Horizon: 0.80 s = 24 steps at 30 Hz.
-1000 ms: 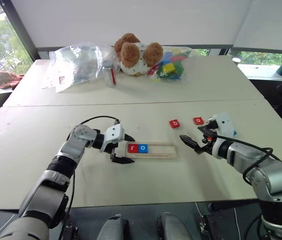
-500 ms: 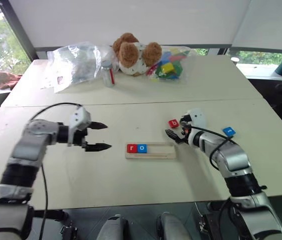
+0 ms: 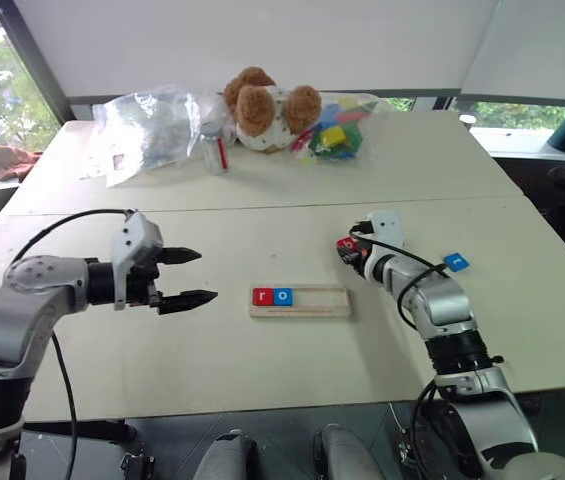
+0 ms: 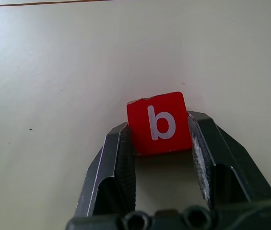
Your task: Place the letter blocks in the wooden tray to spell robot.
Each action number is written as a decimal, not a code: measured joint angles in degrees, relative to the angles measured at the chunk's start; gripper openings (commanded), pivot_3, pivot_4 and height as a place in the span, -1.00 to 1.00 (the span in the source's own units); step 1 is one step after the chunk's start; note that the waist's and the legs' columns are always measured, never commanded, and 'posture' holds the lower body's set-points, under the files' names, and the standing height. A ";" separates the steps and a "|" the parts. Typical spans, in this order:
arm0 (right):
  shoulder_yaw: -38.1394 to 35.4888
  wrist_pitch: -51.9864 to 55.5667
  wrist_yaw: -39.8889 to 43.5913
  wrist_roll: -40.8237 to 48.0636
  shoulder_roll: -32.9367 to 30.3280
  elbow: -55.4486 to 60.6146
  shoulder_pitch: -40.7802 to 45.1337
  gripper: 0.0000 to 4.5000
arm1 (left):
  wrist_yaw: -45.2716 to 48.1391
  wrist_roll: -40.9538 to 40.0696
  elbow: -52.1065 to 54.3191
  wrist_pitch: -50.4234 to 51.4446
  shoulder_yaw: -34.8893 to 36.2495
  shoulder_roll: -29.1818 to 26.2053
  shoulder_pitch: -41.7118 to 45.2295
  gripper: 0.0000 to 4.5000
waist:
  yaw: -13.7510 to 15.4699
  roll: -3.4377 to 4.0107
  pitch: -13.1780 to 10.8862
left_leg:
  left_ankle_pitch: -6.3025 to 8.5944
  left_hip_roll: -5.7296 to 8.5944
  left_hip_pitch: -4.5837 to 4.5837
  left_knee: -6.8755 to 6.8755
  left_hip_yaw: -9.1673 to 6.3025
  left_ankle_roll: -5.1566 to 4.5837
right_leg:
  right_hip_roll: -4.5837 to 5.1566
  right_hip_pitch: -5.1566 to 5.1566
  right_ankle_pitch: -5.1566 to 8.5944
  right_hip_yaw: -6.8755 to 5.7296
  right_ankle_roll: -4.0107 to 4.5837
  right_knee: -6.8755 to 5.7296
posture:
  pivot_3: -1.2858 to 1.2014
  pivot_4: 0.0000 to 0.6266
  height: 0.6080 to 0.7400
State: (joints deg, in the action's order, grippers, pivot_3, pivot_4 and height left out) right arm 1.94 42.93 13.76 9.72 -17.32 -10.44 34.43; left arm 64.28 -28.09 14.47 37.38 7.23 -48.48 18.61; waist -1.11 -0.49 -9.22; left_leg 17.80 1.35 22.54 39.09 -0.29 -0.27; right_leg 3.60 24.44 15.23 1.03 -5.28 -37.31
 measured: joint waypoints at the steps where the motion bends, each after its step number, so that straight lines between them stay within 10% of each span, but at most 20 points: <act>1: -0.10 0.49 -0.37 -0.14 -0.04 0.26 0.08 -0.48 | 0.03 0.15 -0.19 -0.56 -0.61 0.02 0.52 1.00 | 0.05 0.00 0.00 | 0.00 0.00 0.00 0.00 0.00 0.01 | 0.00 0.00 0.00 0.00 0.00 0.00 | 0.03 -0.52 1.00; 12: -9.83 28.54 -16.74 -6.40 10.10 44.30 -19.52 -0.48 | 3.03 2.95 -2.24 -6.55 -13.36 6.17 6.56 1.00 | 0.04 0.04 0.03 | -0.19 0.05 0.70 0.09 -0.02 0.32 | -0.04 0.59 -0.01 0.09 -0.01 -0.09 | 0.03 -0.52 1.00; 20: -12.62 31.41 -20.88 -8.75 15.80 45.82 -22.00 -0.48 | 4.54 4.65 -6.44 -9.82 -16.53 8.77 9.64 1.00 | 0.20 0.05 0.03 | -0.09 0.05 -0.02 -0.01 -0.03 0.11 | -0.21 0.03 0.01 0.04 0.01 -0.20 | 0.03 -0.52 1.00; 24: -13.84 29.53 -20.91 -8.91 16.39 44.53 -22.83 0.40 | 5.40 5.13 -6.67 -10.69 -17.04 8.66 9.32 1.00 | 0.15 0.05 0.03 | -0.09 0.04 -0.05 -0.01 -0.02 0.11 | -0.21 0.03 0.01 0.04 0.01 -0.20 | 0.03 -0.52 1.00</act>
State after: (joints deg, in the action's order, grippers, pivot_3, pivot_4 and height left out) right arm -11.90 72.45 -7.15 0.81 -0.93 34.09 11.60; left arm 69.68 -22.96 7.80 26.69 -9.81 -39.83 27.92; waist -0.96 -0.44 -9.20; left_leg 17.72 1.39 22.50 39.08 -0.31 -0.17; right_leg 3.39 24.47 15.24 1.07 -5.27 -37.51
